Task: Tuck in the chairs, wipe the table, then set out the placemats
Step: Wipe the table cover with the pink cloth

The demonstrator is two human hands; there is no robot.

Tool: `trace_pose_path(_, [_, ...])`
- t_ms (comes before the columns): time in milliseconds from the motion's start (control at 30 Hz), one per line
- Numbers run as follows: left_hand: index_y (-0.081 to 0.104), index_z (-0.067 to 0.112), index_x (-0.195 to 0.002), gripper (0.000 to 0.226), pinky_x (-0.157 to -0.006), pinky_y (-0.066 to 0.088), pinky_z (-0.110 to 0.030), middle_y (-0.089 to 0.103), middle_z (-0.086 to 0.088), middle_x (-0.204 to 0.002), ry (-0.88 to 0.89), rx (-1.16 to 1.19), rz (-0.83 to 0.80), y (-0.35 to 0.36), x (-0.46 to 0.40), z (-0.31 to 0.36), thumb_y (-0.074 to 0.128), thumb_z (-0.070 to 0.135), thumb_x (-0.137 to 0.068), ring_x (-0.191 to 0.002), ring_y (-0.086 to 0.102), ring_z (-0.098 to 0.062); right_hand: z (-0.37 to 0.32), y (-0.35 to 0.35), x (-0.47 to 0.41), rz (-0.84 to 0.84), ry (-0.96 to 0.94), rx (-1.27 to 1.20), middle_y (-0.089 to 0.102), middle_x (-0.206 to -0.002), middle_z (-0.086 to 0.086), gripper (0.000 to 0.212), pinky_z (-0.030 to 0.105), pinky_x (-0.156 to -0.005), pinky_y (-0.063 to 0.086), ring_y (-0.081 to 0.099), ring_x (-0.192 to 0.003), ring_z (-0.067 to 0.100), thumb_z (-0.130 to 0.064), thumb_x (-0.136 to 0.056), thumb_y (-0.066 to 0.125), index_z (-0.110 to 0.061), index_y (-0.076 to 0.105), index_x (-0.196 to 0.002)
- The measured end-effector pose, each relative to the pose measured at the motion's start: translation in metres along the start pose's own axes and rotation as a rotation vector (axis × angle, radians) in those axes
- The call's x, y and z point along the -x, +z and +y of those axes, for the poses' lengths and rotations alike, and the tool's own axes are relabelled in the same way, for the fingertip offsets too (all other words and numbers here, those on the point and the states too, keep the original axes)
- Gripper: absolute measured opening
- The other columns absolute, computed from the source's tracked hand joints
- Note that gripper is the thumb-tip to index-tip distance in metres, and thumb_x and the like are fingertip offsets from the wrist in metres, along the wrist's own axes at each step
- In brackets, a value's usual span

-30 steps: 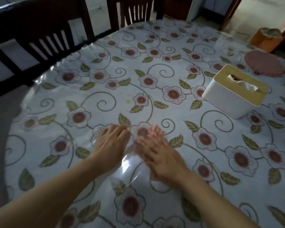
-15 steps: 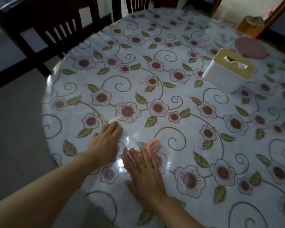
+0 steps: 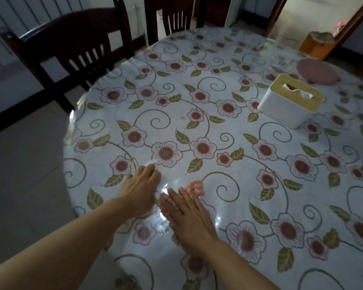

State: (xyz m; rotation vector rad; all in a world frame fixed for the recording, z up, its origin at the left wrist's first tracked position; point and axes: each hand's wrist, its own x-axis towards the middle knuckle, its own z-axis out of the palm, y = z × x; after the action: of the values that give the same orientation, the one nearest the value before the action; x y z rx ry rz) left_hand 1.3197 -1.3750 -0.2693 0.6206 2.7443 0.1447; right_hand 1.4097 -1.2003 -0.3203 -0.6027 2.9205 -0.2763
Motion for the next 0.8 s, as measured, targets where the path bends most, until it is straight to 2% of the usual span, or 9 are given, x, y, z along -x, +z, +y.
trace_pose_path(67, [0.036, 0.021, -0.129, 0.057, -0.094, 0.041, -0.038, 0.023, -0.002, -0.146, 0.056, -0.022, -0.016, -0.007, -0.009, -0.010, 0.059, 0.038, -0.079, -0.129, 0.029, -0.023, 0.008, -0.003, -0.019, 0.013, 0.024, -0.043, 0.019, -0.157, 0.000, 0.072, 0.042, -0.112, 0.008, 0.015, -0.145, 0.027, -0.032, -0.085, 0.043, -0.025, 0.015, -0.151])
trace_pose_path(167, [0.037, 0.021, -0.130, 0.054, -0.098, 0.038, -0.039, 0.027, -0.001, -0.145, 0.086, -0.019, 0.002, -0.019, -0.037, -0.032, 0.057, 0.032, -0.081, -0.130, 0.030, -0.023, 0.021, -0.008, -0.052, 0.062, 0.098, -0.014, 0.022, -0.155, 0.002, 0.062, 0.041, -0.113, 0.008, 0.017, -0.143, 0.027, -0.034, -0.090, 0.034, -0.023, 0.020, -0.150])
trace_pose_path(233, [0.039, 0.022, -0.128, 0.053, -0.097, 0.038, -0.038, 0.030, -0.001, -0.142, 0.116, -0.002, 0.011, -0.031, -0.064, -0.050, 0.059, 0.030, -0.079, -0.127, 0.034, -0.023, 0.031, -0.011, -0.076, 0.069, 0.169, 0.006, 0.020, -0.156, 0.005, 0.069, 0.042, -0.112, 0.011, 0.016, -0.143, 0.028, -0.033, -0.083, 0.038, -0.020, 0.021, -0.150])
trace_pose_path(367, [0.040, 0.018, -0.128, 0.045, -0.100, 0.035, -0.040, 0.025, -0.003, -0.149, 0.181, -0.021, -0.005, -0.051, -0.120, -0.085, 0.053, 0.020, -0.085, -0.133, 0.027, -0.024, 0.054, -0.021, -0.134, 0.188, 0.464, -0.029, 0.018, -0.157, 0.008, 0.067, 0.040, -0.115, 0.004, 0.013, -0.145, 0.029, -0.033, -0.084, 0.024, -0.019, 0.023, -0.150])
trace_pose_path(533, [0.032, 0.021, -0.136, 0.051, -0.105, 0.030, -0.040, 0.015, -0.005, -0.154, 0.290, -0.061, -0.038, -0.064, -0.175, -0.120, 0.049, 0.021, -0.088, -0.138, 0.019, -0.025, 0.041, -0.026, -0.185, 0.320, 0.840, -0.107, 0.025, -0.154, 0.012, 0.064, 0.047, -0.117, 0.011, 0.020, -0.143, 0.034, -0.007, -0.083, 0.039, -0.014, 0.030, -0.147])
trace_pose_path(633, [0.035, 0.021, -0.134, 0.048, -0.111, 0.026, -0.039, 0.020, -0.006, -0.153, 0.314, -0.046, 0.007, -0.071, -0.197, -0.130, 0.049, 0.021, -0.087, -0.138, 0.021, -0.024, 0.037, -0.022, -0.182, 0.365, 0.872, -0.146, 0.031, -0.152, 0.010, 0.067, 0.045, -0.116, 0.017, 0.027, -0.140, 0.034, -0.003, -0.078, 0.038, -0.012, 0.037, -0.144])
trace_pose_path(700, [0.035, 0.021, -0.135, 0.049, -0.114, 0.021, -0.040, 0.021, -0.005, -0.152, 0.322, -0.043, 0.031, -0.075, -0.213, -0.137, 0.051, 0.025, -0.088, -0.139, 0.020, -0.024, 0.046, -0.020, -0.186, 0.410, 0.894, -0.207, 0.028, -0.153, 0.008, 0.058, 0.048, -0.115, 0.020, 0.023, -0.142, 0.032, 0.003, -0.088, 0.036, -0.012, 0.036, -0.144])
trace_pose_path(800, [0.036, 0.020, -0.134, 0.048, -0.108, 0.029, -0.039, 0.024, -0.003, -0.151, 0.308, -0.013, 0.055, -0.078, -0.229, -0.148, 0.052, 0.027, -0.089, -0.138, 0.022, -0.024, 0.067, -0.039, -0.211, 0.524, 1.064, -0.311, 0.021, -0.156, 0.008, 0.048, 0.042, -0.117, 0.017, 0.014, -0.144, 0.027, -0.005, -0.097, 0.041, -0.011, 0.036, -0.145])
